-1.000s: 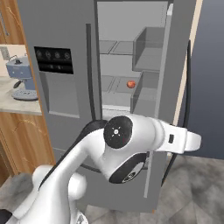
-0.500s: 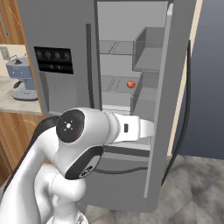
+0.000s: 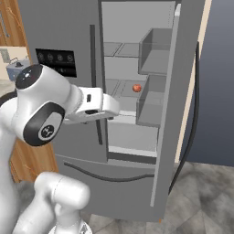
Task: Open the fridge, remove the peach, lime, and chicken drumstick, and place them on any counter.
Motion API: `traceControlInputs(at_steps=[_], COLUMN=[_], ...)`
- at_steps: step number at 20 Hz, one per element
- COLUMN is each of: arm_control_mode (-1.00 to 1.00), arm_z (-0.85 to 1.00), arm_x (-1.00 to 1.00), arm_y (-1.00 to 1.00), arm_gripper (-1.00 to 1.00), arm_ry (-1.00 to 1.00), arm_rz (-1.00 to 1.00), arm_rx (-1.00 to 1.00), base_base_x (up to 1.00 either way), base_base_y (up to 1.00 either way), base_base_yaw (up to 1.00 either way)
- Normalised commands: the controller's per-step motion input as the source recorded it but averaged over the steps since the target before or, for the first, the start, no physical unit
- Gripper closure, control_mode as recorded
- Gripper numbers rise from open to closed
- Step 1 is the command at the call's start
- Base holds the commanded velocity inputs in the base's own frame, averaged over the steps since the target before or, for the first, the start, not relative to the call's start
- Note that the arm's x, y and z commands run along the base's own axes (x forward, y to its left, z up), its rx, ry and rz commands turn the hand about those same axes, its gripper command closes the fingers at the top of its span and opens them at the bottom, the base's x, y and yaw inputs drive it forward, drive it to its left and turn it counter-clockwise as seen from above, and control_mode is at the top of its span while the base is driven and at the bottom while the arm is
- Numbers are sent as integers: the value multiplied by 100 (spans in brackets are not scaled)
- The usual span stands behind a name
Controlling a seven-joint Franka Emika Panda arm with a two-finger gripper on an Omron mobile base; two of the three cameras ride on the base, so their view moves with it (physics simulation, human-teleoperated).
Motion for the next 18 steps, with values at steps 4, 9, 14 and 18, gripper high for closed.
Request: traceControlInputs(at_steps=[4, 9, 14, 18], arm_control_mode=[-100, -100, -100, -100], arm_z=[0, 0, 0, 0], arm_x=[0, 30, 33, 12], arm_y=[0, 70, 100, 64], arm_gripper=[-100, -100, -100, -100], arm_ry=[0, 0, 0, -3], arm_rz=[0, -2, 0, 0], arm_rx=[0, 16, 24, 33], base_base_x=[0, 0, 0, 0], base_base_y=[0, 0, 0, 0], base_base_yaw=[0, 0, 0, 0])
